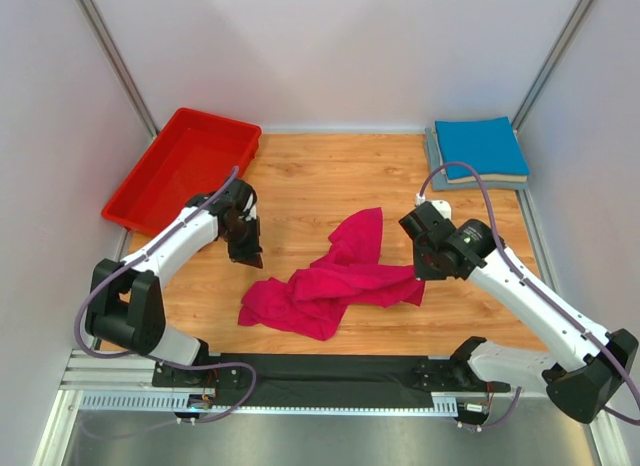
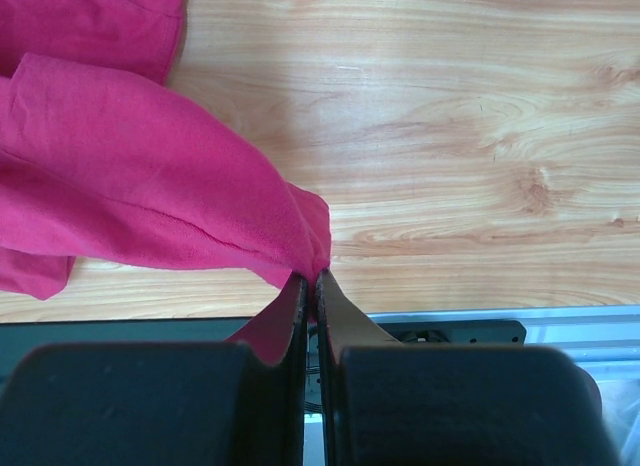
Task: Fold and stack the t-shirts
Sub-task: Flatten the tshirt out
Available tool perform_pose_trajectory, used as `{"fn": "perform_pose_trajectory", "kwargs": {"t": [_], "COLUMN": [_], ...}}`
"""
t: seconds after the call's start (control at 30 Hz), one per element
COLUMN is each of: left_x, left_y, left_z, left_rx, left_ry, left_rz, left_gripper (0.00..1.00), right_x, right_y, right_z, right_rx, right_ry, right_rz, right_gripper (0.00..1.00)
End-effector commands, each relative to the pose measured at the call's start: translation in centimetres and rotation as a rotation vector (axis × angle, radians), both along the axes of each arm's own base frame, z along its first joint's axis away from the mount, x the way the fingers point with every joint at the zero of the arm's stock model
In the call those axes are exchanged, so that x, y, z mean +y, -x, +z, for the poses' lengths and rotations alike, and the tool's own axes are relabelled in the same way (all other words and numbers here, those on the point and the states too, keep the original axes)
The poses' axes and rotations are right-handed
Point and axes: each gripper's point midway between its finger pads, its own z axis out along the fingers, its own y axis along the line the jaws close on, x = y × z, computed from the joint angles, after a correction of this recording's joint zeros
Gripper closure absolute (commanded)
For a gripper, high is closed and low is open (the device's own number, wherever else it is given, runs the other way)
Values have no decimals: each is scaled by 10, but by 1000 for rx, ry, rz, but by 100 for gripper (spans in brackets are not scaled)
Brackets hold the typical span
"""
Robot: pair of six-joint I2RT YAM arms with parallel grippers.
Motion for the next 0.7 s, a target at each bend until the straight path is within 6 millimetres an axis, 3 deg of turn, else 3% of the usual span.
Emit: {"fn": "perform_pose_trajectory", "kwargs": {"t": [0.0,0.1,0.17,0.2,0.23,0.33,0.5,0.67], "left_x": [7,12,3,-2,-12,-38,-58,-81], "left_y": [-5,-6,-14,-19,-28,-47,-52,-52], "left_z": [21,22,27,29,32,34,21,5], "left_rx": [-46,-51,-89,-112,-141,-161,-78,-65], "left_ry": [-29,-56,-9,15,56,131,81,167], "left_rz": [36,53,33,21,8,-25,-101,-160], "left_gripper": [100,100,100,80,69,52,50,46], "right_x": [-3,-7,-2,-6,-6,-10,-12,-17], "right_y": [-6,6,18,27,32,47,63,67], "right_z": [10,-2,-9,-20,-23,-35,-49,-54], "right_rx": [-33,8,52,90,108,143,216,228], "right_ry": [12,6,-41,-30,-42,-64,-65,-48], "right_rz": [0,-18,-27,-42,-51,-85,-110,-113], "right_gripper": [100,100,100,100,100,100,100,100]}}
